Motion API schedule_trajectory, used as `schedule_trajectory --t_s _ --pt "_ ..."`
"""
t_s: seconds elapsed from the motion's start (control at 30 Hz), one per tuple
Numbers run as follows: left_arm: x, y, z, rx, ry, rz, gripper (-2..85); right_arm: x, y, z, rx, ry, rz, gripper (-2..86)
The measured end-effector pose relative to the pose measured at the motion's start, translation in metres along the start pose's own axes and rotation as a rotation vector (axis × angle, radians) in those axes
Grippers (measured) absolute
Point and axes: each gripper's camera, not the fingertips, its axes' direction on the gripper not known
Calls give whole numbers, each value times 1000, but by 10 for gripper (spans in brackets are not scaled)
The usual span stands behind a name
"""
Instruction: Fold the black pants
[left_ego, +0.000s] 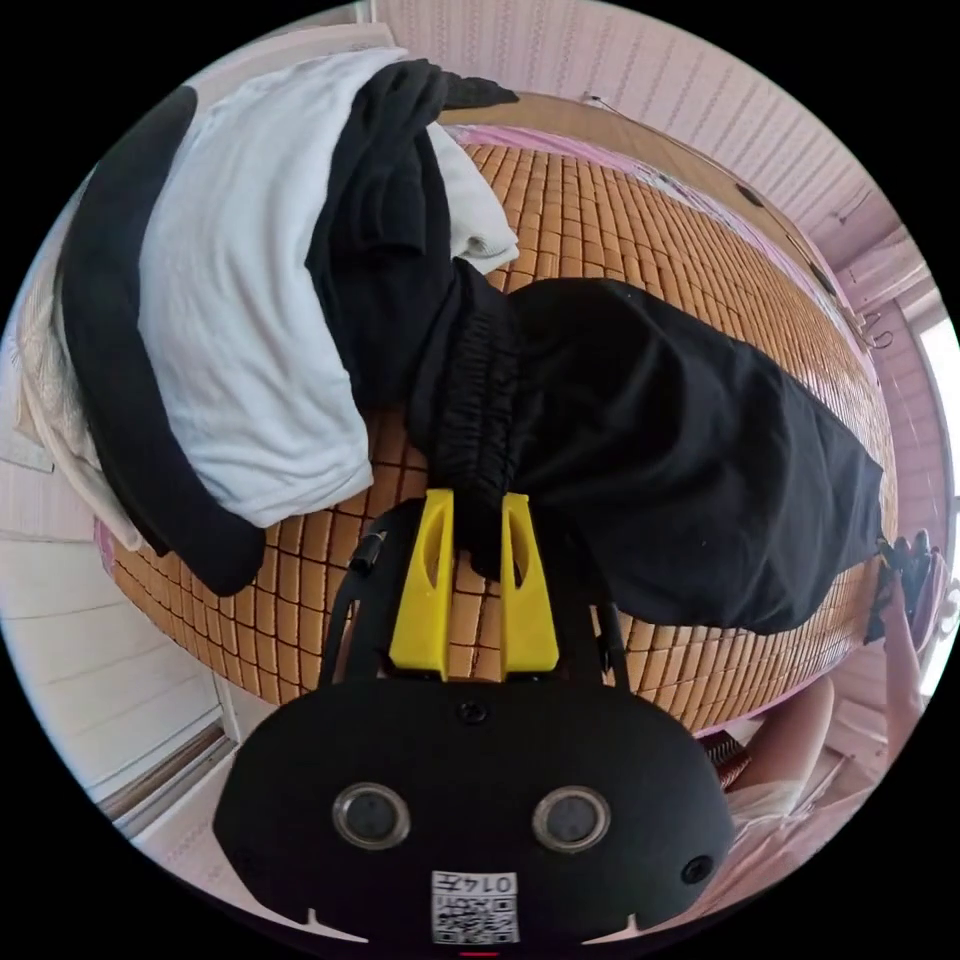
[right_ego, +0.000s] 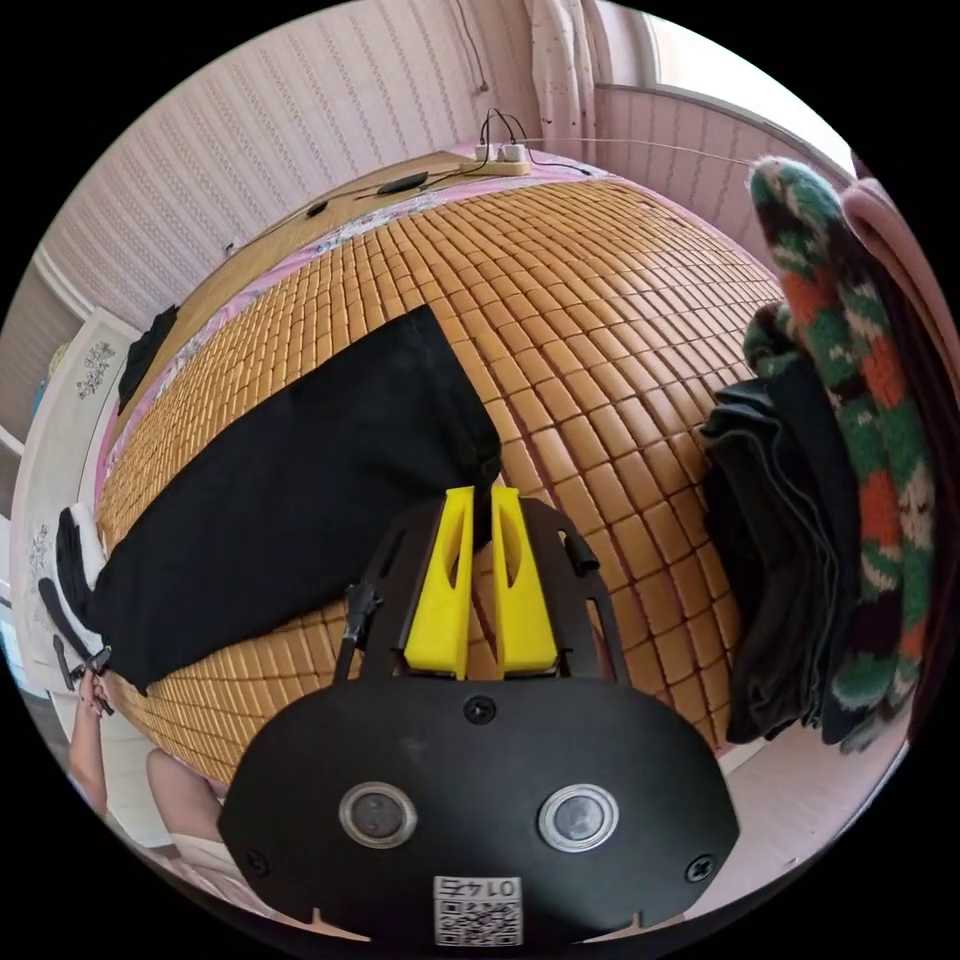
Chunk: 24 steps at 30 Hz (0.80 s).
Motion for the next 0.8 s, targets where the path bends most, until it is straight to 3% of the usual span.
schedule_trajectory --t_s 0.2,0.57,0.67,0.8 --pt "43 14 9 -94 -81 161 46 5 47 -25 -36 37 -54 15" --pt "66 122 3 -179 -40 158 102 -17 120 -72 -126 235 -103 60" --pt "82 129 -20 -107 -101 195 96 -63 114 -83 -88 375 -270 61" --pt "131 127 -51 -9 -261 364 86 -185 106 -93 56 247 -693 63"
